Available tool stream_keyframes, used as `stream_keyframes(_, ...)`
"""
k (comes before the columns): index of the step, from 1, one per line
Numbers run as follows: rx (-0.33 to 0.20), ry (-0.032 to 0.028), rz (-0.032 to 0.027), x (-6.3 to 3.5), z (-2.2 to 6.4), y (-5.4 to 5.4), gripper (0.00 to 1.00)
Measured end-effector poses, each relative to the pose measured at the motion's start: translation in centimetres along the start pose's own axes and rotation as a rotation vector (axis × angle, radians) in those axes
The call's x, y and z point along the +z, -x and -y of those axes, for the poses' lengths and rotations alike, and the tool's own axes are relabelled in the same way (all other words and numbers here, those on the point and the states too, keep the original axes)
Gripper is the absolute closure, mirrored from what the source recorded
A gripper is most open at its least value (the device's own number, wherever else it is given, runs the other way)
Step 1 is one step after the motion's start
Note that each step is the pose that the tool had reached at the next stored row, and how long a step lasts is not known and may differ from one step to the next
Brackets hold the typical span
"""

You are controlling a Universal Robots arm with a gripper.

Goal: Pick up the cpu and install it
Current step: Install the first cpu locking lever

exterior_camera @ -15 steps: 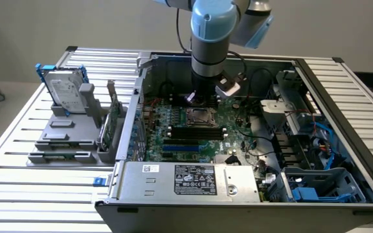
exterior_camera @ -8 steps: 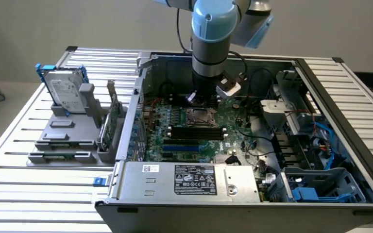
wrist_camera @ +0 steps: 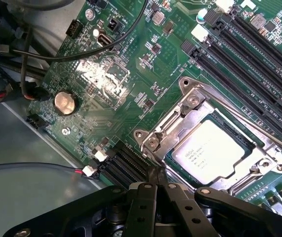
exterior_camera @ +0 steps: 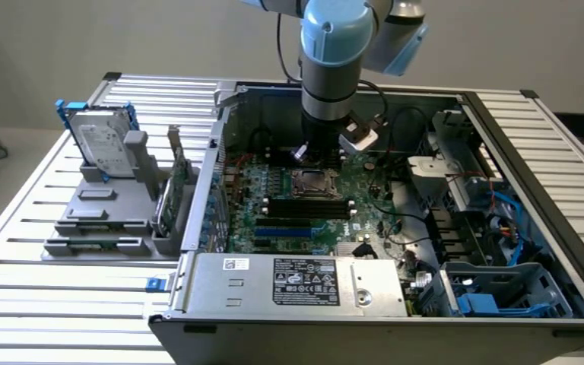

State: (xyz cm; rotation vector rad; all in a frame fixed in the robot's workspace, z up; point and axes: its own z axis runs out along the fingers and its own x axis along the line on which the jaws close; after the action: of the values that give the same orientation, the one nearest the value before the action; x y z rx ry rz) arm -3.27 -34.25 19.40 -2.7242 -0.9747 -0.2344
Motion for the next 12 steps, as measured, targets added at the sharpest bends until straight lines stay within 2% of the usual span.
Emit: stream_keyframes(12, 0.0, 0.0003, -0.0003, 0.09, -0.05, 0.03, 0.89)
